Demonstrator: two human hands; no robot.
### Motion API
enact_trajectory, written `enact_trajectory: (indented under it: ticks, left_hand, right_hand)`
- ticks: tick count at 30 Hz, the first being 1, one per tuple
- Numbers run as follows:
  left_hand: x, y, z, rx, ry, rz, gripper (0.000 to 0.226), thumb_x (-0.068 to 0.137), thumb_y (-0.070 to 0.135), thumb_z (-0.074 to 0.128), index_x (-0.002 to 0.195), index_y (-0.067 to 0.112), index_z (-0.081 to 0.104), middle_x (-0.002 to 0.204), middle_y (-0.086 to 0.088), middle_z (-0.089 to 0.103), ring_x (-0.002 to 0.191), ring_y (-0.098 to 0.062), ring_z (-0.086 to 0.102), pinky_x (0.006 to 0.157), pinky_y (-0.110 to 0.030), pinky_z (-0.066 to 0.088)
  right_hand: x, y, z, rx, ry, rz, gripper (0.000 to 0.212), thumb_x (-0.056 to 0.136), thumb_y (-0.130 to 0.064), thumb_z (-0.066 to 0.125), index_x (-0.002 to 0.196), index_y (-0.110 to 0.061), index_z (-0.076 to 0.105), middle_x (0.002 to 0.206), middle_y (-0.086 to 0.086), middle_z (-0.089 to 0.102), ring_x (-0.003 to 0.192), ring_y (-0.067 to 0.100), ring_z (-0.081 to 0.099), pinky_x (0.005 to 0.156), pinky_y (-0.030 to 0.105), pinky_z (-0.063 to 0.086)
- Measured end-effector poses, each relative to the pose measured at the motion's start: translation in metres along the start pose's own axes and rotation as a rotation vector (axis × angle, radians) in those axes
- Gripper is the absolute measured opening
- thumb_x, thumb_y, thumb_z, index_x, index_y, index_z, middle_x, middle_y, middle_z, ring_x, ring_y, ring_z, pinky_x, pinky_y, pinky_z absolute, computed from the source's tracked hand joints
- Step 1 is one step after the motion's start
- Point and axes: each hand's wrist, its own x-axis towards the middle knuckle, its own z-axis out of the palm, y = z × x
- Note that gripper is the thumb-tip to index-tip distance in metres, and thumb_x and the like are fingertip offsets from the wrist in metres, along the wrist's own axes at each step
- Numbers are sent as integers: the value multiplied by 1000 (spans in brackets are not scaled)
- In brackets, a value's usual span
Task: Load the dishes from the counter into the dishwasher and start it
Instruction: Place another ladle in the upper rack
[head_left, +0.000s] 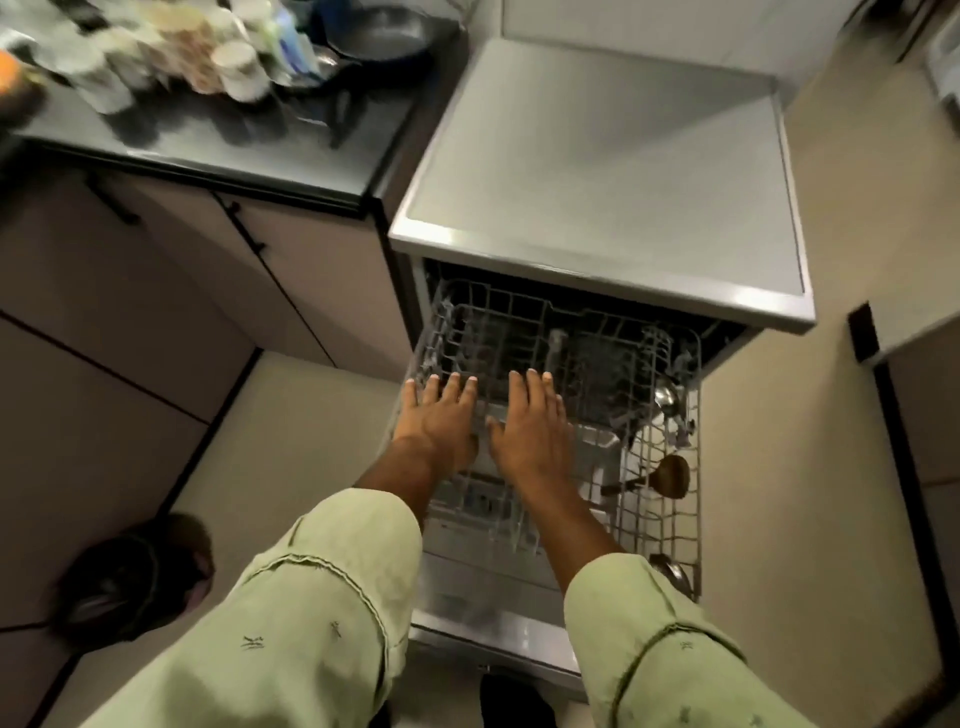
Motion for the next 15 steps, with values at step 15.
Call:
enact_trajectory:
  ticks: [15]
  left_hand:
    - [-162, -279, -90, -50, 318, -163, 76, 101, 44, 40, 159, 17, -1, 167, -7, 1, 153, -32, 0, 122, -55, 1]
  right_hand:
    - [-43, -313, -11, -84, 215, -290, 70, 98, -38, 49, 155, -13, 18, 163, 11, 13, 151, 27, 3, 123, 40, 7]
